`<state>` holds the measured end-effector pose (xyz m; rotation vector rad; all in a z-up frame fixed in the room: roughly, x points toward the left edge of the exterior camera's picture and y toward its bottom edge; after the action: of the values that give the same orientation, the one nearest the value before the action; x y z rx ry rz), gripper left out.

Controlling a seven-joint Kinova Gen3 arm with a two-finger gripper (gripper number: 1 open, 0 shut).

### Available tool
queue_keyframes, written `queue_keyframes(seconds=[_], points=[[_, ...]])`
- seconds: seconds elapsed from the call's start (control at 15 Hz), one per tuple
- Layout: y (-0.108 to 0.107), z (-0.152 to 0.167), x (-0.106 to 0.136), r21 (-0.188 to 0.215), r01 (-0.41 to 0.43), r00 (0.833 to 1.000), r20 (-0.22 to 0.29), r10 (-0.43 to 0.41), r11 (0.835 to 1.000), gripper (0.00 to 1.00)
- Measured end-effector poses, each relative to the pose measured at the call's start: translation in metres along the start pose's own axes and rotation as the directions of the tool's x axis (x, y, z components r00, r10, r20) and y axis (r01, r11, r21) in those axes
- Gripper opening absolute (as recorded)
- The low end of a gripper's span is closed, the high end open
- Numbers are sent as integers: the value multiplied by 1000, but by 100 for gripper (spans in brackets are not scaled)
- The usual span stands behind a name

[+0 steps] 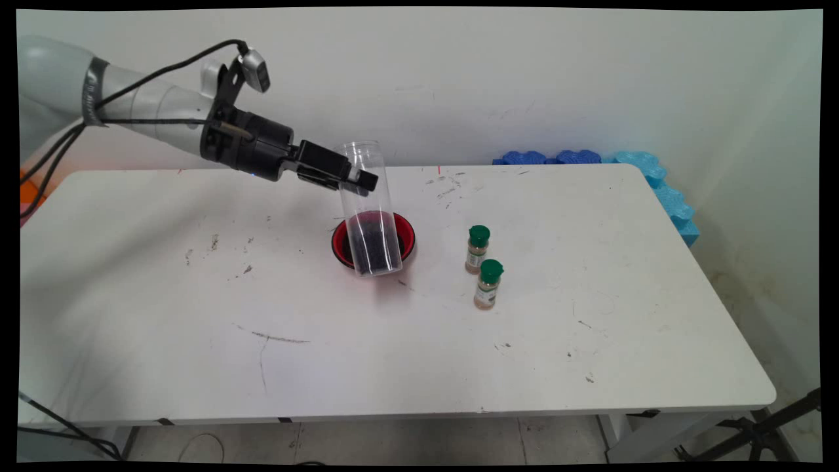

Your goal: Pour the black seasoning powder in the red bowl

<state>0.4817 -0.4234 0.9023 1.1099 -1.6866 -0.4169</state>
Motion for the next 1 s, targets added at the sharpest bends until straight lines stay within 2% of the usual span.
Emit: queue_keyframes(seconds=[0.2, 0.33, 0.4, 0.53, 0.73, 1.0], points=[[6, -4, 0, 14, -138, 990, -7, 138, 990, 0], [9, -6, -2, 21, -217, 976, 0, 217, 976, 0], [11, -7, -4, 23, -266, 964, 5, 266, 964, 0], [15, -7, -7, 27, -377, 926, 22, 377, 926, 0], [21, -6, -13, 31, -500, 866, 37, 499, 865, 0], [31, -1, -22, 22, -591, 807, 38, 590, 806, 0]])
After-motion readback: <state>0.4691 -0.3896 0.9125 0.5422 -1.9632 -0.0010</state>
